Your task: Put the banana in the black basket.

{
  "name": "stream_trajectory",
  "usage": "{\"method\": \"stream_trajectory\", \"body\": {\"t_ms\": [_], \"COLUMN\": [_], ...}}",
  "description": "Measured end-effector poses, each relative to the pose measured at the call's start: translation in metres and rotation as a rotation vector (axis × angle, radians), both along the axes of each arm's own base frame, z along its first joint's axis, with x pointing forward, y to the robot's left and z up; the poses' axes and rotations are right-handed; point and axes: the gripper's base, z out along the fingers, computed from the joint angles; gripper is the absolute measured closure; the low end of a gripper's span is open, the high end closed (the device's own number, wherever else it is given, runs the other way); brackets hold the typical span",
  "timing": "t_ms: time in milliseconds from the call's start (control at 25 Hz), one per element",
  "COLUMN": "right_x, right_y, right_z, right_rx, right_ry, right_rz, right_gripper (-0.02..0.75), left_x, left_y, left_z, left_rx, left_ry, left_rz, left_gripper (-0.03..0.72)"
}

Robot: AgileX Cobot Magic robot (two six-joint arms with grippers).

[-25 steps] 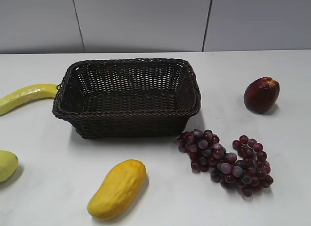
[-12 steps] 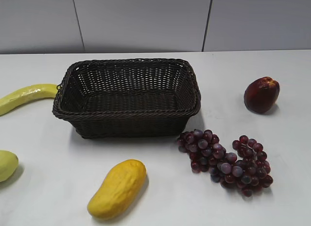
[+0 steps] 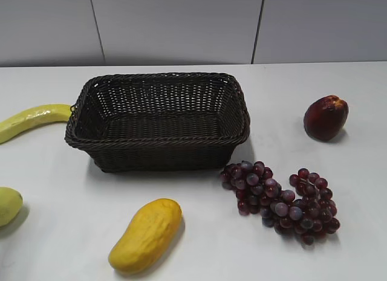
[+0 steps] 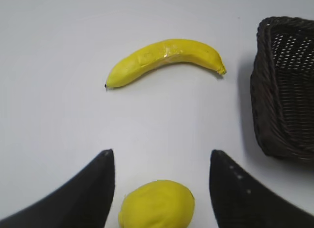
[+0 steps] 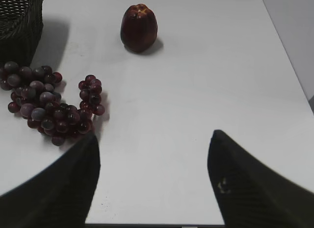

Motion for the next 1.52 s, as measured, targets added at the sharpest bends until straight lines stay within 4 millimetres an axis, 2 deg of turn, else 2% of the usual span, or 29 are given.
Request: {"method": "stream_trajectory", "body": {"t_ms": [440, 720, 840, 1000, 1120, 1240, 1520], "right_x": [0.000, 0.000, 0.000, 0.000, 0.000, 0.000, 0.000], "right_y": [0.000, 0.000, 0.000, 0.000, 0.000, 0.000, 0.000], "right_z": [0.000, 0.000, 0.000, 0.000, 0.000, 0.000, 0.000], "right_rx": [0.000, -0.001, -0.001, 0.000, 0.000, 0.000, 0.000], "right_ry": [0.000, 0.000, 0.000, 0.000, 0.000, 0.000, 0.000], "right_rz": [0.000, 0.000, 0.000, 0.000, 0.000, 0.000, 0.000], "right_gripper": [0.187, 0.187, 0.187, 0.187, 0.187, 0.187, 0.187], "left_x": [0.114, 0.181, 0.202, 0.219, 0.225, 0.234, 0.247], "left_y": [0.005, 0.007, 0.008, 0.009, 0.010, 0.012, 0.015], "left_z": [0.006, -0.004, -0.014, -0.038, -0.057, -0.071, -0.107], "left_rx": [0.037, 0.055, 0.095, 0.248, 0.339, 0.383, 0.427], "left_ry": [0.214, 0.321, 0.340, 0.358, 0.365, 0.348, 0.359], "left_rz": [-0.099, -0.188, -0.263, -0.501, -0.649, -0.674, -0.693], "left_gripper": [0.092, 0.092, 0.092, 0.080, 0.019, -0.017, -0.028]}}
